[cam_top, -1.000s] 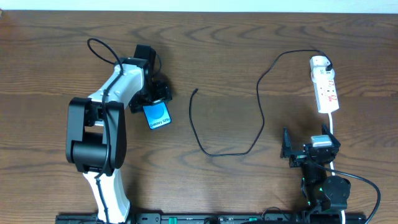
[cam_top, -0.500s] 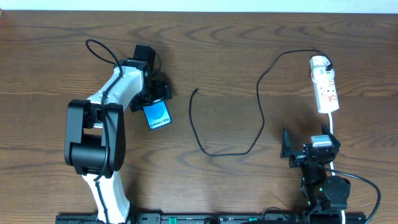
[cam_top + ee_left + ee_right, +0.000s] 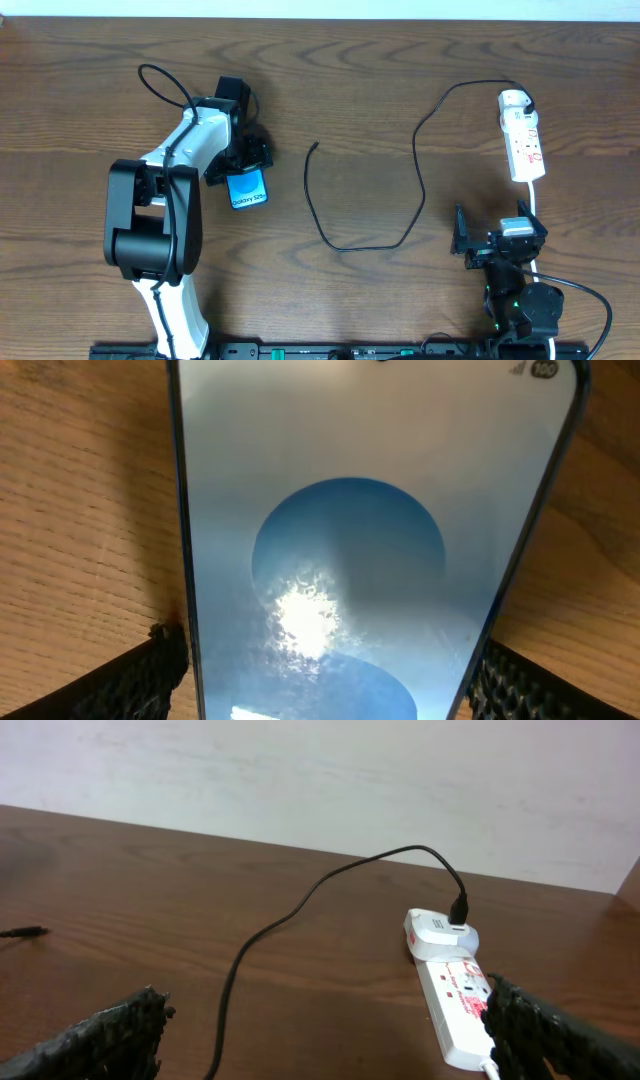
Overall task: Plug charger to phone and switch on socket
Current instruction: 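Hold the blue phone upright in the left gripper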
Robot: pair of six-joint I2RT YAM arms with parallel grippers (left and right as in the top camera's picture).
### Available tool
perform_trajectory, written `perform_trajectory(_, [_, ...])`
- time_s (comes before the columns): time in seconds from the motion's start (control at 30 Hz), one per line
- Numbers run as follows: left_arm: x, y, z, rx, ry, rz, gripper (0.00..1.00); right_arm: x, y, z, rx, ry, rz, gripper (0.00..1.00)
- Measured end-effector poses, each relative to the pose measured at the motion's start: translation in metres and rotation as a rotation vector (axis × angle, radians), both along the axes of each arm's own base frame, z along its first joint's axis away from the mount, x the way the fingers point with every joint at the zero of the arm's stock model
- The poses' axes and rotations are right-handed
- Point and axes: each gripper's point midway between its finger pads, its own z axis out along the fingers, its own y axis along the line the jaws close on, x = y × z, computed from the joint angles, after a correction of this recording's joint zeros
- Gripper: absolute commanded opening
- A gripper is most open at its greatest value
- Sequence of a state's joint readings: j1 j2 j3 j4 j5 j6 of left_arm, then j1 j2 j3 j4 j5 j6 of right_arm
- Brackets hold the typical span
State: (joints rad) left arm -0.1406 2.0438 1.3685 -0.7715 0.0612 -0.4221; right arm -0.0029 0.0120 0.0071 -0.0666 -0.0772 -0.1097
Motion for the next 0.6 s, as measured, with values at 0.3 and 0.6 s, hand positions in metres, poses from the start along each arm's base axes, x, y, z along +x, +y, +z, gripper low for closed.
perform_trajectory(0.3, [0.0022, -0.0001, -0.0002, 0.001, -0.01, -0.024, 0.91, 0.0, -0.0001, 0.0, 0.0, 0.0, 0.0, 0.99])
perform_trajectory(0.6, [0.0075, 0.0006, 0.0001, 0.01, -0.032, -0.091, 0.9, 0.0, 0.0, 0.0, 0.0, 0.0, 0.0, 0.99])
